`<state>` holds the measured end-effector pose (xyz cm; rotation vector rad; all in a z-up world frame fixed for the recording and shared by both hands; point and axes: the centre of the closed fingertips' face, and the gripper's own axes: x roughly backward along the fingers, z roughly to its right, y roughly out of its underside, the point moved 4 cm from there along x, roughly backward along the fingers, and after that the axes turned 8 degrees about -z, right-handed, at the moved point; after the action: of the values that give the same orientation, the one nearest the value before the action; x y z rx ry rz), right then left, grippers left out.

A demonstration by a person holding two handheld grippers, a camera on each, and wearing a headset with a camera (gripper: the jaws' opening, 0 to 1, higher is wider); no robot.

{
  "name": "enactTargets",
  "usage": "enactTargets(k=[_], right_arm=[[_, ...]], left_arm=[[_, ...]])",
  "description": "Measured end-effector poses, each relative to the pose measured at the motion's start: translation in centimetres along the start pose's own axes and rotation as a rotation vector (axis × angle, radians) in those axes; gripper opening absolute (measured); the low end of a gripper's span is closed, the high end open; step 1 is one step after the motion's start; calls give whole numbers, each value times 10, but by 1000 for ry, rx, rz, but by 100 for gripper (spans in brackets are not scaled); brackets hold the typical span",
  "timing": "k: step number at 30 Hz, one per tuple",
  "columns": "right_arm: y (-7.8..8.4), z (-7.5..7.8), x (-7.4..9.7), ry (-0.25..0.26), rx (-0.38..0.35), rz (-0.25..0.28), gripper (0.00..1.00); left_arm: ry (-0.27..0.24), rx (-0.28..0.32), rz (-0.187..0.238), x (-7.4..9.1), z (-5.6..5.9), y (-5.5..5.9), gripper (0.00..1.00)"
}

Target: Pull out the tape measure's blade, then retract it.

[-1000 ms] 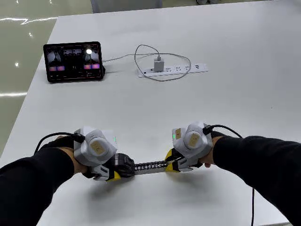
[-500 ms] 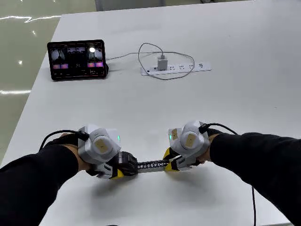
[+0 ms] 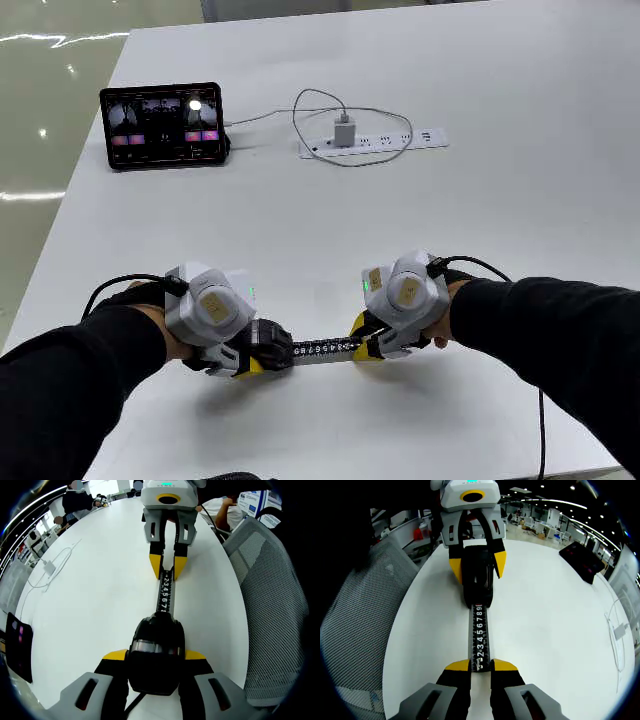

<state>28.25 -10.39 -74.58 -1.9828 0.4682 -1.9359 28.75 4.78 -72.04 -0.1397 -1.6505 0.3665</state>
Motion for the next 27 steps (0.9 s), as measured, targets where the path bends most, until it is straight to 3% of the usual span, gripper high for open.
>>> enactTargets(k=[27], right_arm=[[8,-1,5,-2,-3,-8,10]], left_arm=[[0,5,5,-1,1,0,33]])
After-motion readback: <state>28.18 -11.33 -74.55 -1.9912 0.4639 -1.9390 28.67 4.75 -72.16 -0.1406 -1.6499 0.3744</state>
